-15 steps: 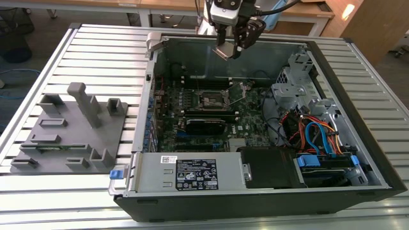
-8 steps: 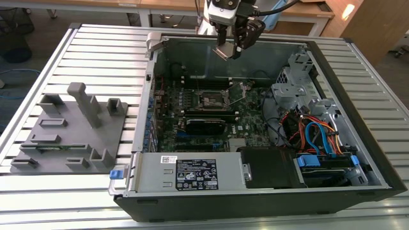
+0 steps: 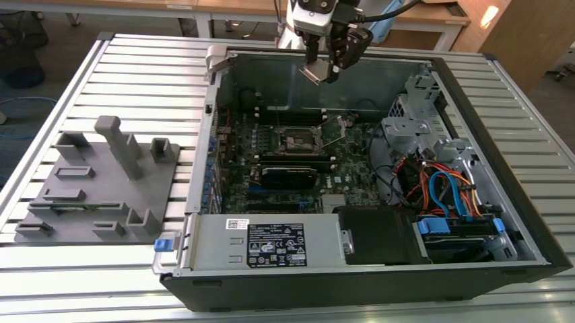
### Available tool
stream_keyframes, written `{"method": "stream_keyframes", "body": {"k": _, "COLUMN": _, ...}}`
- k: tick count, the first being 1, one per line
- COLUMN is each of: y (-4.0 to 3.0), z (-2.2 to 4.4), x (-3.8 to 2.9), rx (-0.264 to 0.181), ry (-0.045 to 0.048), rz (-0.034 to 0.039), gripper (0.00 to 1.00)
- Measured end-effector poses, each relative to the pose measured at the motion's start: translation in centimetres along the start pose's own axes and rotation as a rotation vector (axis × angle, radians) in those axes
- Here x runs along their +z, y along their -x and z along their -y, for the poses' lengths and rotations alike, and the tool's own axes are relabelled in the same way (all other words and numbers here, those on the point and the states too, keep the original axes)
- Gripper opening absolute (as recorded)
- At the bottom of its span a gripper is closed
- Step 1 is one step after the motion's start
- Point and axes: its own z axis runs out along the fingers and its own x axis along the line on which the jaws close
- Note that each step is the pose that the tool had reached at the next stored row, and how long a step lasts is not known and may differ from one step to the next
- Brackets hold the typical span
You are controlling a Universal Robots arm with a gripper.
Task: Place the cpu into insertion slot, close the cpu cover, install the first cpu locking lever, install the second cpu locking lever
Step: 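Place the cpu into insertion slot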
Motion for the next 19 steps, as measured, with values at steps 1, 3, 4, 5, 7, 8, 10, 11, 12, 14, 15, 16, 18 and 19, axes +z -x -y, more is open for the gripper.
{"method": "stream_keyframes", "body": {"k": 1, "y": 0.00, "z": 0.00, "x": 0.00, "rx": 0.001, "ry": 0.0000, "rz": 0.0001, "gripper": 0.54}}
{"method": "stream_keyframes", "body": {"k": 3, "y": 0.00, "z": 0.00, "x": 0.00, "rx": 0.002, "ry": 0.0000, "rz": 0.0002, "gripper": 0.54}}
{"method": "stream_keyframes", "body": {"k": 4, "y": 0.00, "z": 0.00, "x": 0.00, "rx": 0.003, "ry": 0.0000, "rz": 0.0003, "gripper": 0.54}}
{"method": "stream_keyframes", "body": {"k": 5, "y": 0.00, "z": 0.00, "x": 0.01, "rx": 0.005, "ry": 0.0001, "rz": 0.0004, "gripper": 0.54}}
{"method": "stream_keyframes", "body": {"k": 7, "y": 0.00, "z": 0.00, "x": 0.01, "rx": 0.011, "ry": 0.0002, "rz": 0.0010, "gripper": 0.54}}
{"method": "stream_keyframes", "body": {"k": 8, "y": 0.00, "z": 0.00, "x": 0.01, "rx": 0.017, "ry": 0.0003, "rz": 0.0015, "gripper": 0.54}}
{"method": "stream_keyframes", "body": {"k": 10, "y": 0.00, "z": 0.00, "x": 0.03, "rx": 0.029, "ry": 0.0006, "rz": 0.0026, "gripper": 0.54}}
{"method": "stream_keyframes", "body": {"k": 11, "y": 0.00, "z": 0.00, "x": 0.05, "rx": 0.036, "ry": 0.0007, "rz": 0.0033, "gripper": 0.54}}
{"method": "stream_keyframes", "body": {"k": 12, "y": 0.00, "z": 0.01, "x": 0.06, "rx": 0.046, "ry": 0.0009, "rz": 0.0042, "gripper": 0.54}}
{"method": "stream_keyframes", "body": {"k": 14, "y": 0.00, "z": 0.01, "x": 0.08, "rx": 0.070, "ry": 0.0013, "rz": 0.0063, "gripper": 0.54}}
{"method": "stream_keyframes", "body": {"k": 15, "y": 0.00, "z": 0.01, "x": 0.10, "rx": 0.081, "ry": 0.0016, "rz": 0.0072, "gripper": 0.54}}
{"method": "stream_keyframes", "body": {"k": 16, "y": 0.00, "z": 0.01, "x": 0.12, "rx": 0.092, "ry": 0.0018, "rz": 0.0083, "gripper": 0.54}}
{"method": "stream_keyframes", "body": {"k": 18, "y": 0.00, "z": 0.01, "x": 0.15, "rx": 0.120, "ry": 0.0023, "rz": 0.0107, "gripper": 0.54}}
{"method": "stream_keyframes", "body": {"k": 19, "y": 0.00, "z": 0.02, "x": 0.18, "rx": 0.135, "ry": 0.0026, "rz": 0.0121, "gripper": 0.54}}
